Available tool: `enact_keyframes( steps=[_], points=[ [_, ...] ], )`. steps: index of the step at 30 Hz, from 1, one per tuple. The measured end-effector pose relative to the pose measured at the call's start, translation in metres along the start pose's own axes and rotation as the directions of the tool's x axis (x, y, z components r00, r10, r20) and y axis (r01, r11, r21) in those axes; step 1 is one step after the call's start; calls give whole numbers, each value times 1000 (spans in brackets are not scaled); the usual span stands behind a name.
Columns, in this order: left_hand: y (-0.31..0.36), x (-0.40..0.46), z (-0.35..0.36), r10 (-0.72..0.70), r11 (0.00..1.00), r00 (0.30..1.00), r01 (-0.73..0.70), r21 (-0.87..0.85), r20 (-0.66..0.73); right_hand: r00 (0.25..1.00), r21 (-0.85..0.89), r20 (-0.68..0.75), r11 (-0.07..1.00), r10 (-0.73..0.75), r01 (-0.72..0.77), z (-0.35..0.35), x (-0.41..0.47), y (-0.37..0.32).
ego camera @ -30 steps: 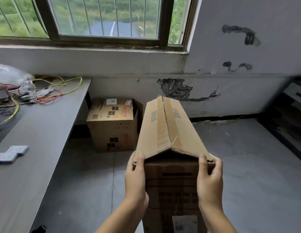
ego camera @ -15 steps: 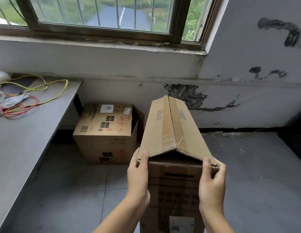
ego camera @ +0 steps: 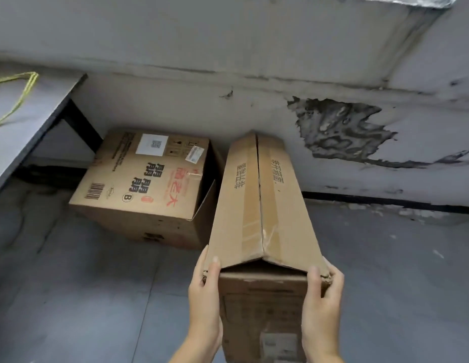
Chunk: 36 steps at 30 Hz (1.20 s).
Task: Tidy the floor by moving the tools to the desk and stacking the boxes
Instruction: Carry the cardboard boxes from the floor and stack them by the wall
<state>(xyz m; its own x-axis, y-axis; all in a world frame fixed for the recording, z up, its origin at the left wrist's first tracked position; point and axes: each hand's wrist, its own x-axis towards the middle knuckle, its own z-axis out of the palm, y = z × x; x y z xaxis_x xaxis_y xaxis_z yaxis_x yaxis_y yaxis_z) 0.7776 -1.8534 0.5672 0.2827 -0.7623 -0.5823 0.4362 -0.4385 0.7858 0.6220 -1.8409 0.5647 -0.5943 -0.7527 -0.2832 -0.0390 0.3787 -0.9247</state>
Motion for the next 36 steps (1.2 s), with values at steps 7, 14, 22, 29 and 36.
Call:
enact_keyframes(
  steps=[7, 14, 22, 29, 36],
  points=[
    [-83, 69, -36, -6, 988, 990, 28, 154, -142, 981, -17, 74, 984, 177, -177, 44, 31, 113],
    [-150, 85, -69, -169, 951, 983, 182, 249, -74, 867, -152, 333, 929, 371, -339, 36, 51, 182],
    [-148, 119, -104, -161, 930, 980, 192, 314, -120, 801, -246, 458, 920, 386, -303, 75, 40, 196],
    [-175, 138, -119, -152, 856, 983, 184, 483, -104, 808, -325, 432, 905, 400, -275, 91, 49, 229],
    [-173, 140, -125, -200, 764, 975, 218, 608, -99, 801, -431, 419, 870, 428, -239, 89, 55, 233]
  ],
)
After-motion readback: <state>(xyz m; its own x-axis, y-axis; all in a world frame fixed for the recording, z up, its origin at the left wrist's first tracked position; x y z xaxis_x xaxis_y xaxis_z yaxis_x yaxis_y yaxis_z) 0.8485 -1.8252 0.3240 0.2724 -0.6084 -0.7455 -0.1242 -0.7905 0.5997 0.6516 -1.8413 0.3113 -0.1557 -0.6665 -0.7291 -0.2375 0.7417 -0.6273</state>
